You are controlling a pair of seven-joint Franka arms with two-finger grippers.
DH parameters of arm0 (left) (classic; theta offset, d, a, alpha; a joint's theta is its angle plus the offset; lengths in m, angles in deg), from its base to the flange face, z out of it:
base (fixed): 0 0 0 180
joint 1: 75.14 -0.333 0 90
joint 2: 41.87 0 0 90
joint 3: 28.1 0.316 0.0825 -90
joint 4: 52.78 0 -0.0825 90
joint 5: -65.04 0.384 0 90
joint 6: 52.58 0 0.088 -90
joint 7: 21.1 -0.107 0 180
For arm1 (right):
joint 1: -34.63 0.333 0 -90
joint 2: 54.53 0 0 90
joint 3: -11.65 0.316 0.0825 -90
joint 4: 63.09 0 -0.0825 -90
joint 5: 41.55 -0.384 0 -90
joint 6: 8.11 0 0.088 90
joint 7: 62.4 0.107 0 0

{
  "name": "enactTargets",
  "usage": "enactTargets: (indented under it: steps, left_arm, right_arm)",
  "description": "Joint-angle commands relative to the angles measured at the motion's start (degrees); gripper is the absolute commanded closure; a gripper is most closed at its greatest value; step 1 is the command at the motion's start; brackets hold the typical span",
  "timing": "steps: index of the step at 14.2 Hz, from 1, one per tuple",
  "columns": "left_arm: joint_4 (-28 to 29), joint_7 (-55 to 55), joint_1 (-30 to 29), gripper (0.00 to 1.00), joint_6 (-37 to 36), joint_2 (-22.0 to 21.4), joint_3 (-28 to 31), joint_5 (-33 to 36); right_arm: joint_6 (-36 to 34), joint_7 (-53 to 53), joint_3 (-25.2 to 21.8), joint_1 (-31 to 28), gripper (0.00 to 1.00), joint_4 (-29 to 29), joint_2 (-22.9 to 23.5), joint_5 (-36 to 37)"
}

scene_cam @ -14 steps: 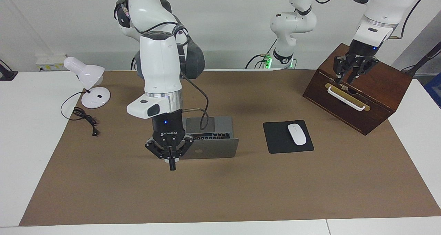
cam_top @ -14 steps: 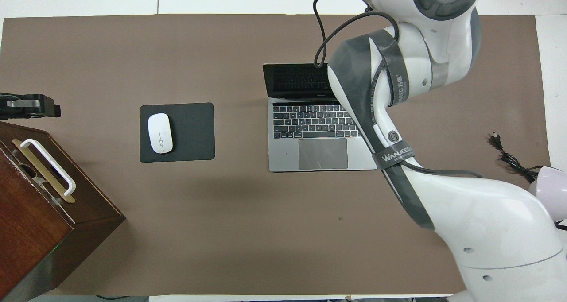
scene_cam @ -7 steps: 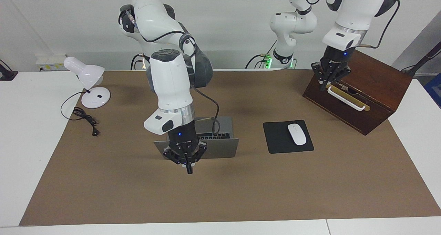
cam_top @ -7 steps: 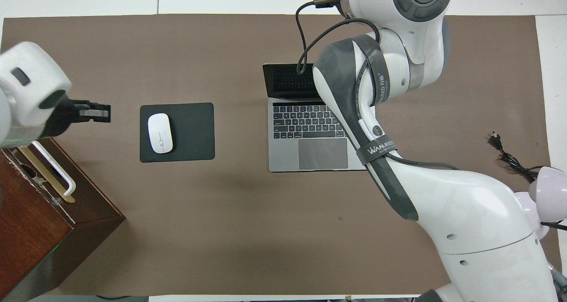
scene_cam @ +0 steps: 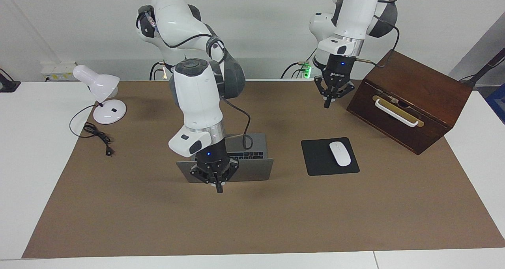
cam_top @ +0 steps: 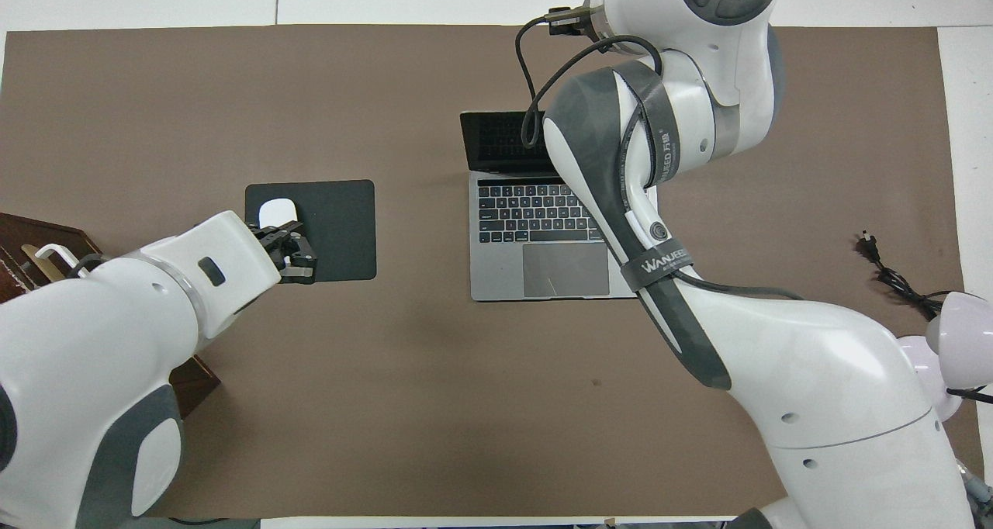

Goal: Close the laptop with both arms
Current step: 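Reach the left gripper past the mouse pad toward the laptop's near edge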

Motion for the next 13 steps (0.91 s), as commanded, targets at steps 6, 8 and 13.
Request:
enactTargets:
  steps: [6, 8, 13]
  left_arm:
    - [6.17, 1.29, 9.5, 1.0, 19.5, 4.61, 0.91, -1.33]
    - [7.66, 1.38, 11.35, 1.0, 25.73, 7.6, 0.91, -1.33]
    - [9.34, 3.49, 14.96, 1.0, 40.16, 16.48, 0.91, -1.33]
  right_arm:
    - [-8.25, -0.21, -0.94, -0.04, 1.0, -1.59, 0.91, -2.35]
    - [-10.63, -0.21, -1.2, -0.39, 1.0, -1.67, 0.82, -2.53]
    - [-14.42, -0.21, -1.2, -0.57, 1.0, -1.59, 0.73, -3.14]
